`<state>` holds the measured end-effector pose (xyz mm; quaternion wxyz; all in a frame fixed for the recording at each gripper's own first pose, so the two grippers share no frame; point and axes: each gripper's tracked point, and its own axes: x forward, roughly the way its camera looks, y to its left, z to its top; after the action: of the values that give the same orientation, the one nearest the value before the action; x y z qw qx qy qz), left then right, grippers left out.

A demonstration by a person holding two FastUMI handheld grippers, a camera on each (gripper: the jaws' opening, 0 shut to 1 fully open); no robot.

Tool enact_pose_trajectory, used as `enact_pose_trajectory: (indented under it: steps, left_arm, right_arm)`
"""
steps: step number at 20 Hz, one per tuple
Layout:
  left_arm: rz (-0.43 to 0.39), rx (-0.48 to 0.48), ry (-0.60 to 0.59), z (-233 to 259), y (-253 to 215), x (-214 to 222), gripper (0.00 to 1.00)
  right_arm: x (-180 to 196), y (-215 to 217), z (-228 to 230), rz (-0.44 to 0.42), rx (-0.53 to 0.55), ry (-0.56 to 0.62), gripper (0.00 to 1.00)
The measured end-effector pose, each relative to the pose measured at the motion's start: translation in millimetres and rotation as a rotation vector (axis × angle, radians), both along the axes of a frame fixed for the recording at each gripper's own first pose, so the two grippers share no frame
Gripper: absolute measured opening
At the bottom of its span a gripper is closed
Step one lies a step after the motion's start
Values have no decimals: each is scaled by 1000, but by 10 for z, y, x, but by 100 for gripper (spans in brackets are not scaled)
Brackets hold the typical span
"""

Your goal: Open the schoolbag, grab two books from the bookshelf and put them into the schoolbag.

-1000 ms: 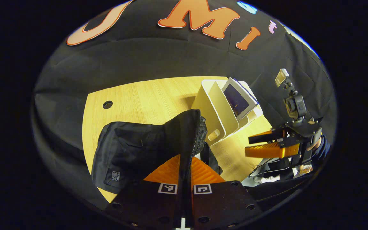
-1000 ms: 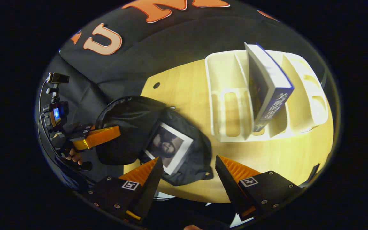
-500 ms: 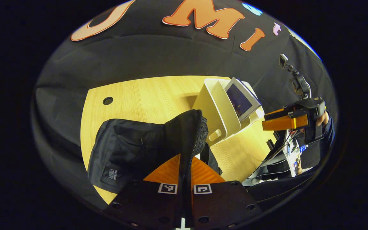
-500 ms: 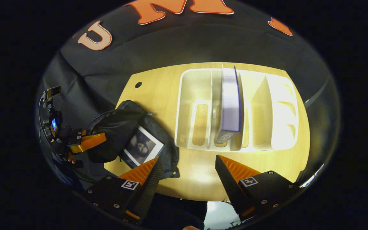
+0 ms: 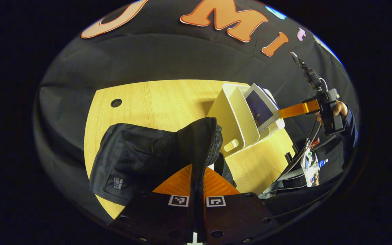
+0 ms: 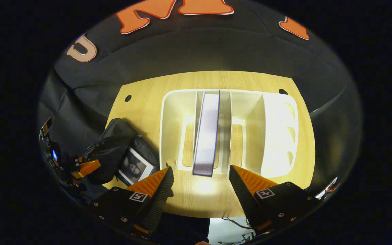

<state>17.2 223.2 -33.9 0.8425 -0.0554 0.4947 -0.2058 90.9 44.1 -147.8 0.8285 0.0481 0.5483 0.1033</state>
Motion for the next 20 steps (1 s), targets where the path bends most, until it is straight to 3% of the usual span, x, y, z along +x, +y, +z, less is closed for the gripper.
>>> enact_pose_trajectory:
  steps: [8,10,12,14,15,17,20]
  left_arm:
    - [35,22,4,6,65,0,5]
    - [39,23,7,12,71,-25,5]
    - [43,24,7,14,73,-10,5]
    - [45,22,7,4,70,-17,5]
    - [44,19,6,23,82,-30,5]
    - [43,15,5,12,72,-18,5]
    - [29,13,4,-9,62,-14,5]
  right_arm:
    - [316,93,-274,6,-17,60,96]
    - [392,109,-344,-13,-22,73,88]
    - [440,115,-395,-34,-29,86,66]
    - [469,102,-431,-46,-47,98,59]
    - [467,57,-433,-58,-69,98,46]
    - [427,39,-376,-69,-82,109,37]
    - [305,-1,-304,-77,-95,93,34]
